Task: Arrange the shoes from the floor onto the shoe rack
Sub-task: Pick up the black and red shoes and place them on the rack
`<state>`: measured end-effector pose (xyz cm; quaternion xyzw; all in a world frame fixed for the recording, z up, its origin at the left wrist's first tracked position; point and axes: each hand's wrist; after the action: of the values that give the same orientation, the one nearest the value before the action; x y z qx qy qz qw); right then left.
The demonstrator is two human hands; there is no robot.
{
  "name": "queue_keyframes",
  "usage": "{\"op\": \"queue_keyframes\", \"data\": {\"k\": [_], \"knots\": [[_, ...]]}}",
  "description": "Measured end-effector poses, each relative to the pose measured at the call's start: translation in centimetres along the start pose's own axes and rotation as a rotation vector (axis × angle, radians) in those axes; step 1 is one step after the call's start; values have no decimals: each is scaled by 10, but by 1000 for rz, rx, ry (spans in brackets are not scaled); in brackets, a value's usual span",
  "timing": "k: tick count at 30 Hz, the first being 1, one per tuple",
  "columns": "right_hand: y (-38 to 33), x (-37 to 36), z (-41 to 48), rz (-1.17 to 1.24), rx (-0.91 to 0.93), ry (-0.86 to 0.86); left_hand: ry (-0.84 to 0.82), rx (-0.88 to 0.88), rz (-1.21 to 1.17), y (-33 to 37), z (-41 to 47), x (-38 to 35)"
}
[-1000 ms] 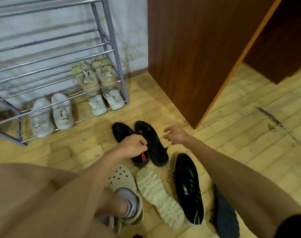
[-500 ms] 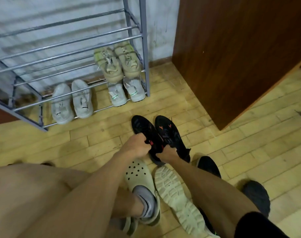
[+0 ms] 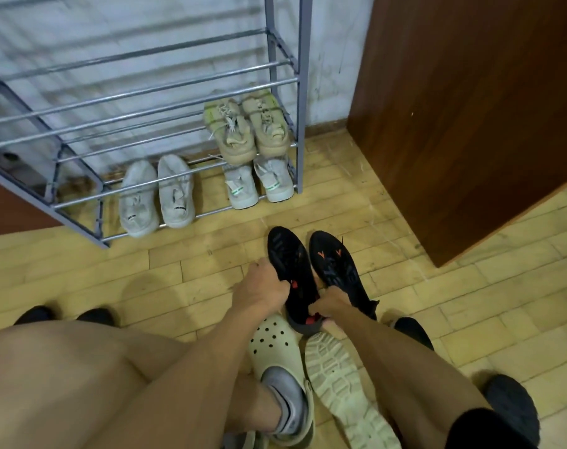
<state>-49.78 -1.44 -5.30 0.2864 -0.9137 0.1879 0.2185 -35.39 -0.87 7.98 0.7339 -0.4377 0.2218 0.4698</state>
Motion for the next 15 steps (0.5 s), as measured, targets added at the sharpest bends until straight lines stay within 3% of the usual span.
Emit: {"op": "queue_keyframes", "data": {"k": [6,12,15], "knots": [[-22,42,-32,308,47,-89,57,61,-112,16,-12,7],[-52,95,-97,271,301,-26,345,164,-276,28,-31,44],[-76,112,-144,293,452,-39,452,245,-524,28,-45,73]]}}
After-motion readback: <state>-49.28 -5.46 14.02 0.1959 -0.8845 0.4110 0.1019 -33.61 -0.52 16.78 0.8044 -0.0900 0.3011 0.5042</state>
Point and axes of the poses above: each hand's wrist, its own z-axis towards the middle knuckle, its own x-axis out of the back of the hand, y = z × x, and after that the axes turned 12 degrees about -x, right-handed
